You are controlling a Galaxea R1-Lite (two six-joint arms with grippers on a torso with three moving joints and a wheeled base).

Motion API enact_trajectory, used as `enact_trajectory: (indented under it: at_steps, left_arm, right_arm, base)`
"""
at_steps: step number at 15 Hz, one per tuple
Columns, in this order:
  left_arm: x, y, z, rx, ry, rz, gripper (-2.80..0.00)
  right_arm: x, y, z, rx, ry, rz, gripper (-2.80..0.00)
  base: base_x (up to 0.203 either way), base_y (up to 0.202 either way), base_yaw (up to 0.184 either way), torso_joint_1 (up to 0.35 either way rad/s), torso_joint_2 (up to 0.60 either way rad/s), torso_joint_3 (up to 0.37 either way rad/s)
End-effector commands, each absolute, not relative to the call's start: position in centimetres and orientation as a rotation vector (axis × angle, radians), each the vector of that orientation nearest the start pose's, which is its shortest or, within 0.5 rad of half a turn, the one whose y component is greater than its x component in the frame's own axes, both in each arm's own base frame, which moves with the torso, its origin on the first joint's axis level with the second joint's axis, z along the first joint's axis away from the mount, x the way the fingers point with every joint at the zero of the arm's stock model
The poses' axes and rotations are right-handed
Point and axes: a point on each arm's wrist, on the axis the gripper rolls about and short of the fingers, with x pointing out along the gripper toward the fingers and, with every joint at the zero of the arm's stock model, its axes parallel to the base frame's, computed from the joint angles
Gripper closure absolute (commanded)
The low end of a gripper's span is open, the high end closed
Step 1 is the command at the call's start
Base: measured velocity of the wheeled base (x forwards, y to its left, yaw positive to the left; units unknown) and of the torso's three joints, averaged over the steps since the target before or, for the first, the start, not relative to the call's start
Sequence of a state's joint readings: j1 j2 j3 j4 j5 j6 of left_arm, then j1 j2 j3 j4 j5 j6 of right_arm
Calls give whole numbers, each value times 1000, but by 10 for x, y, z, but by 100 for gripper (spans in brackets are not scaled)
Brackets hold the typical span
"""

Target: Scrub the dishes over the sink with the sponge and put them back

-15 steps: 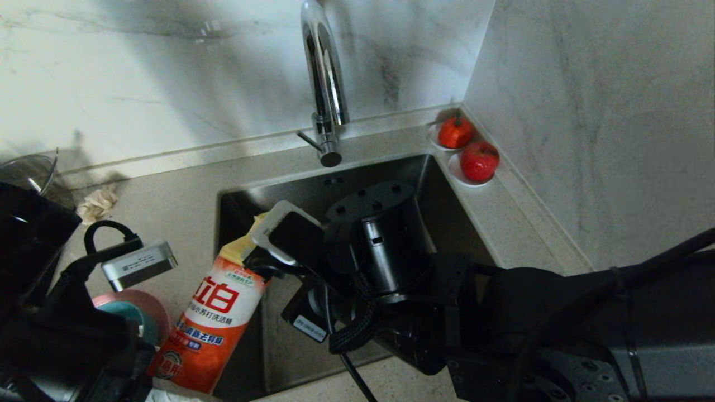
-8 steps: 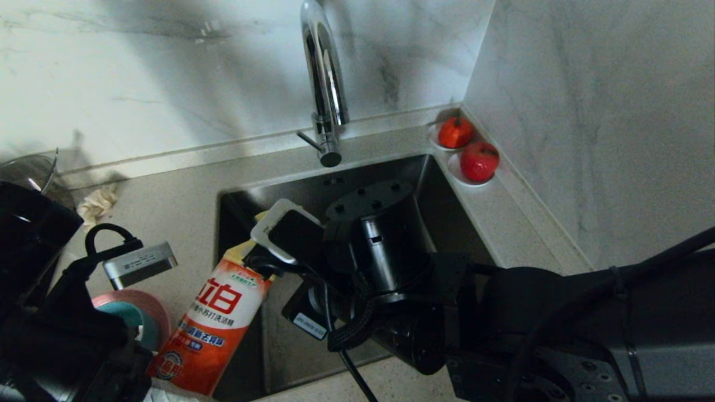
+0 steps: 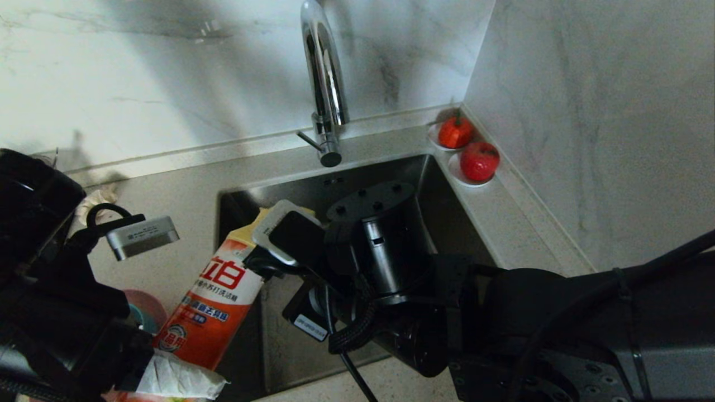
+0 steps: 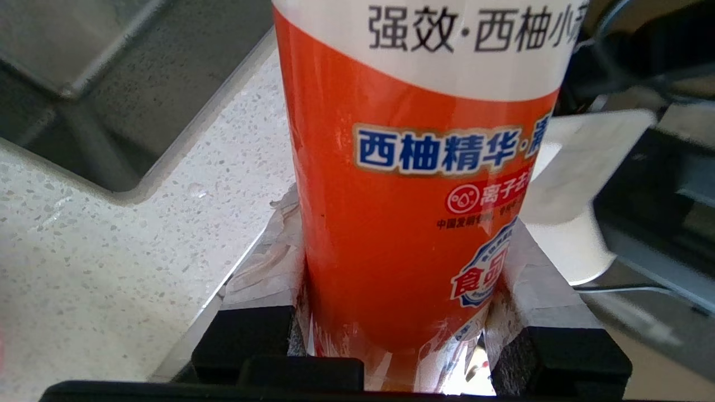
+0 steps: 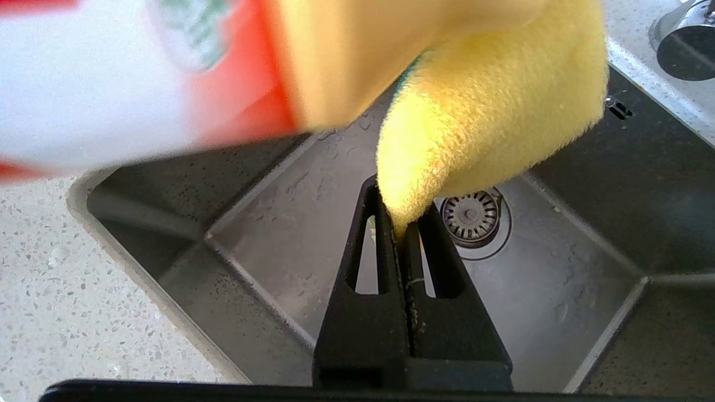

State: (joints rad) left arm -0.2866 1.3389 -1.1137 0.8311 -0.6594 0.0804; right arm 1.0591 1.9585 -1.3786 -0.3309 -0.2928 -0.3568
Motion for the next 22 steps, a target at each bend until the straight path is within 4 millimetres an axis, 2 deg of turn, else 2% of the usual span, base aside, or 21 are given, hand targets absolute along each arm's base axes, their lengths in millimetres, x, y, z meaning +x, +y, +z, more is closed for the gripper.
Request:
enact_trajectory:
  at_steps: [1,4,9,18,22]
  left_arm:
    - [156,-61,250,-159,1046,-901,0]
    - [153,-61,258,-192,1072,-926,0]
    - [149,-60,256,-226,1124,-948,0]
    - [149,-60,269,-259,1157,-923,0]
    - [149,-60,268,-282,1198,-906,0]
  right_arm:
    - [201,347,215,-509,69,794,0]
    - [202,347,215,-511,68,793,0]
    - [203,346,219,-502,62,785,0]
    - [212,348,208,-508,67,768,0]
    - [216,347,207,-508,71,757,0]
  base:
    - [0,0,0,0,0,0]
    - [0,0,0,0,0,0]
    - [0,0,0,0,0,0]
    - [0,0,0,0,0,0]
    - [0,0,0,0,0,0]
